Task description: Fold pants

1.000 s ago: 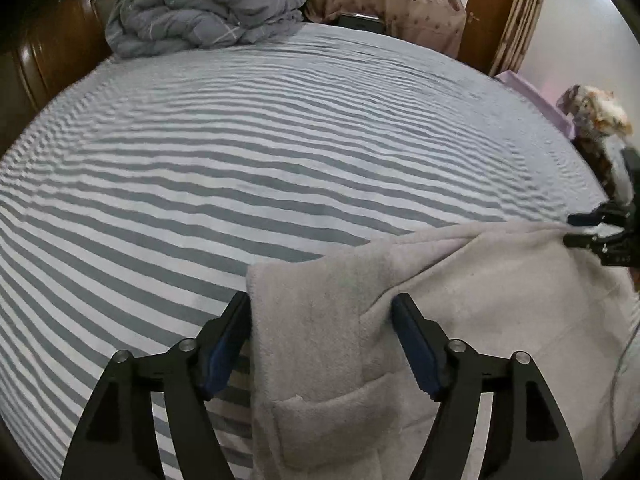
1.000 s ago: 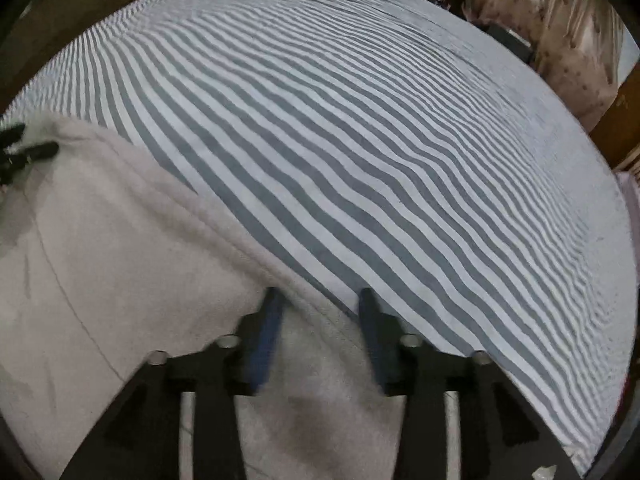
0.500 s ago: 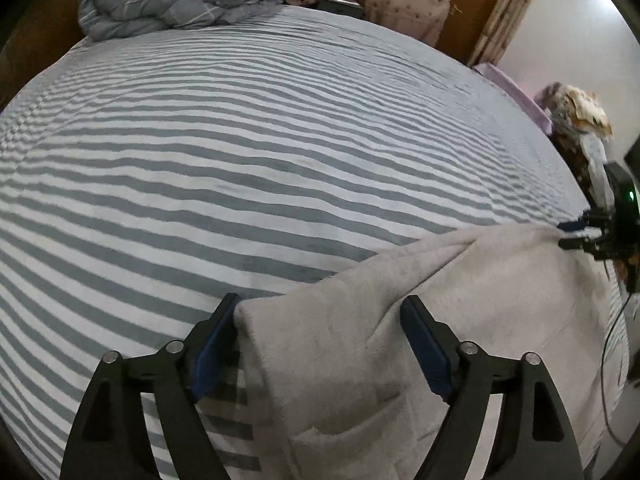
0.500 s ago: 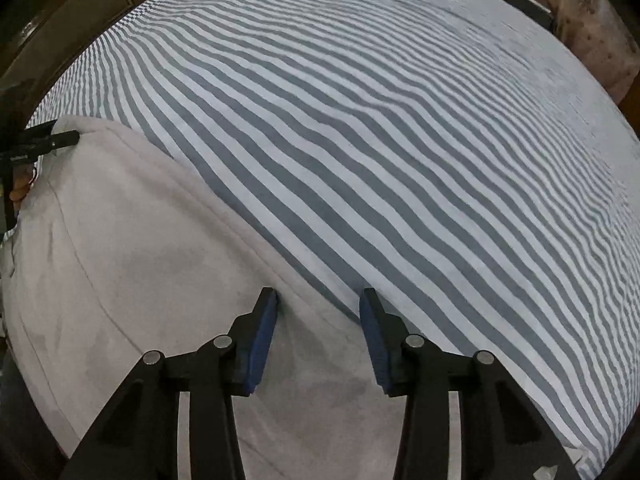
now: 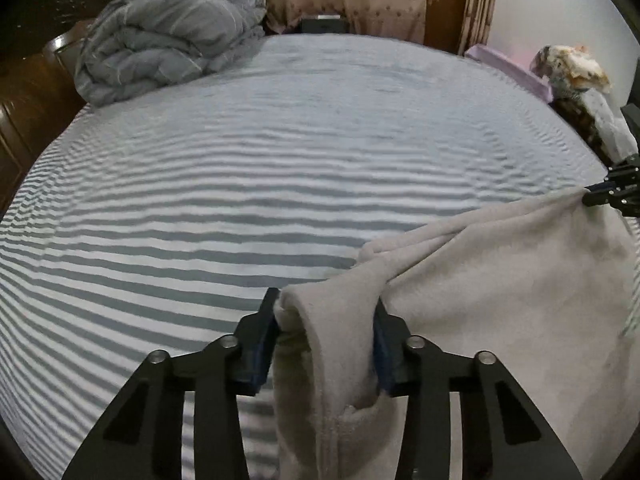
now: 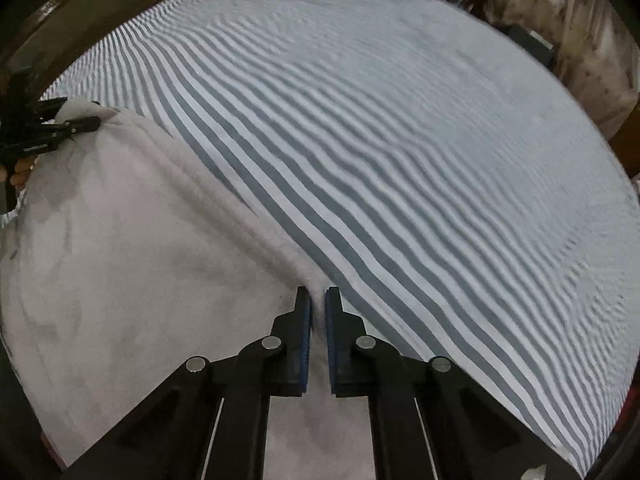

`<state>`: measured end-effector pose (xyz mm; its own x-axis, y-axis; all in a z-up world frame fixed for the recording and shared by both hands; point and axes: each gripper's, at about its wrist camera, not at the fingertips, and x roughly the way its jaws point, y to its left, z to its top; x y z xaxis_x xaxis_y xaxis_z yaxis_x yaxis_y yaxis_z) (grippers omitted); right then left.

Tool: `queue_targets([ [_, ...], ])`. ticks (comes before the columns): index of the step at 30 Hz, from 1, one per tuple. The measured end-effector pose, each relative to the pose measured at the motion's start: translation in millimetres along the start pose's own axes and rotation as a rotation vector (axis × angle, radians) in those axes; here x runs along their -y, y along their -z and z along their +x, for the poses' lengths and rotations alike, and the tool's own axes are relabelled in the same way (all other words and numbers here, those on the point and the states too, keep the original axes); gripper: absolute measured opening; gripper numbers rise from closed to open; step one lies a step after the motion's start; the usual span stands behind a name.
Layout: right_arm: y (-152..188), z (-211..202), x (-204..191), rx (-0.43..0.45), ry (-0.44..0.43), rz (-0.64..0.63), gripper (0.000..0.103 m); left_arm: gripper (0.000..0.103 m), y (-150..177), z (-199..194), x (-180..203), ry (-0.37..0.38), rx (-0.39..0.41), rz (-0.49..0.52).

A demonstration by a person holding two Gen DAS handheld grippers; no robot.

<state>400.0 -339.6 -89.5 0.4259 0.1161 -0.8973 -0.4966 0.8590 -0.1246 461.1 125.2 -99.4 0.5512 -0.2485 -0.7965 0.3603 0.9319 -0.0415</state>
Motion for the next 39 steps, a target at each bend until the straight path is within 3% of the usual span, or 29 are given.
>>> queue_targets([
  [6, 31.2, -83.5, -33.1, 0.063, 0.035, -0.01, 0.005, 0.038, 6.5, -74.2, 7.1, 0.063, 0.096, 0.024],
  [11, 83.6, -144.8, -78.2, 0.114, 0.035, 0.008, 0.005, 0.036, 33.6, -130.6, 14.9, 0.105, 0.136, 0.089],
  [15, 137.1, -155.2, -112.9, 0.097, -0.013, 0.047, 0.005, 0.036, 62.4, -164.3, 26.6, 0.115, 0.153, 0.143],
  [21, 195.8, -129.0, -140.9, 0.015, -0.086, 0.097, 0.005, 0.033, 119.0, -195.8, 52.2, 0.14, 0.132, 0.233],
  [26, 229.7, -107.4, -159.1, -0.038, -0.111, 0.093, 0.005, 0.031, 175.9, -194.0, 59.9, 0.138, 0.041, 0.265],
  [29, 240.0, -89.9, -166.5, -0.07, -0.105, 0.071, 0.005, 0.019, 209.3, -173.7, 59.7, 0.096, -0.061, 0.262],
  [31, 244.1, -78.2, -169.2, -0.095, -0.101, 0.066, 0.005, 0.019, 226.1, -161.5, 59.5, 0.073, -0.114, 0.233],
  [34, 248.9, -63.3, -176.7, -0.132, -0.077, 0.034, 0.005, 0.019, 236.6, -160.9, 56.0, 0.082, -0.111, 0.162],
  [39, 253.1, -56.7, -179.0, -0.121, -0.076, 0.056, 0.006, 0.022, 243.3, -181.0, 35.0, 0.238, -0.113, -0.113],
])
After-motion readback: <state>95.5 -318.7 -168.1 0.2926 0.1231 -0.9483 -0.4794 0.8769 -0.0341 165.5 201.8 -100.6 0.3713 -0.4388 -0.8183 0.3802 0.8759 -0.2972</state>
